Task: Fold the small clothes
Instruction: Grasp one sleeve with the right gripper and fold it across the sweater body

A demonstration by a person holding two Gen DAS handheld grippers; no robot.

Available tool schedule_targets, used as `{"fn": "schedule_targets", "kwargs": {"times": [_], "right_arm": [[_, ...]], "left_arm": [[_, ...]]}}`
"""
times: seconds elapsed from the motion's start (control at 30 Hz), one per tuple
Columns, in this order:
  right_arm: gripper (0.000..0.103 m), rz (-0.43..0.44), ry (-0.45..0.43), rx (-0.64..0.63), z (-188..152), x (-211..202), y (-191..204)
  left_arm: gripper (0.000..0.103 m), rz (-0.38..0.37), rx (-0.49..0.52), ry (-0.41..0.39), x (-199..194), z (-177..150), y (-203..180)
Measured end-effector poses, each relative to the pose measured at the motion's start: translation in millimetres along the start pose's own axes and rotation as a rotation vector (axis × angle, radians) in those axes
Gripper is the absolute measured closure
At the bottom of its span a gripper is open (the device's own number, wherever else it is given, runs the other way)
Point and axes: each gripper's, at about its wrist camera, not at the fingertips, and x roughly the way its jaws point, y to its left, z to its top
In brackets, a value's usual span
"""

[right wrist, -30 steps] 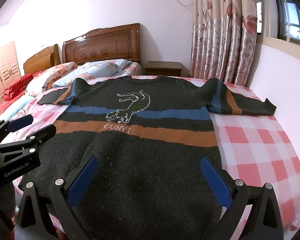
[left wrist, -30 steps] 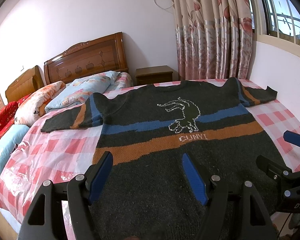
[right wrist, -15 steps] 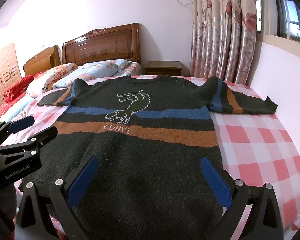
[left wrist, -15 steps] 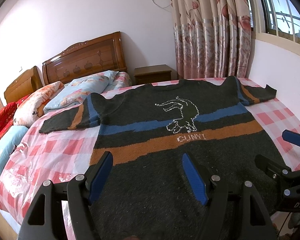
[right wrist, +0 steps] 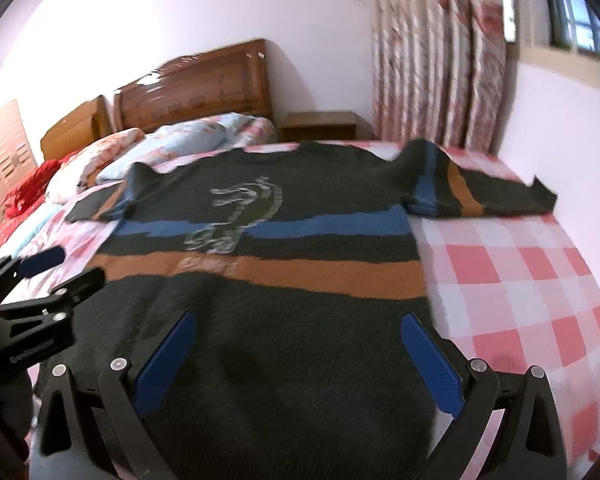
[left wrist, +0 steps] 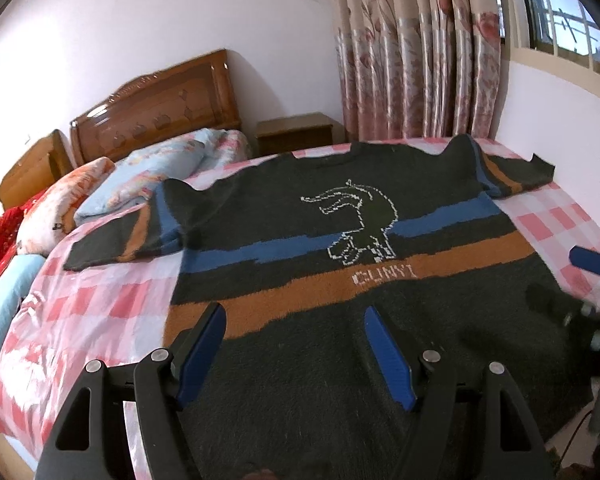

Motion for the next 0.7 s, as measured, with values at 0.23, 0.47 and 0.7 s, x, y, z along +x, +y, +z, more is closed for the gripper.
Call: {"fn": "schedule_targets", "kwargs": {"times": [0.23,0.47,0.7], "right_arm": [[0.000,-0.123,0.093,0.354,45.5,66.7,-140.0],[0.000,-0.278,0.109,0.546,89.1,126.9,-250.4],[0.000,-0.437,0.130,0.446,132.2,175.1,-282.2]], "left_arm": [[0.030,-0.019,-0.018,0.084,89.8,47.3,13.7],[0.030,-0.002,-0.058,0.165,164.1,70.7,22.4],[0.022,-0.095,-0.145,0.160,176.6,69.6,39.9]]}}
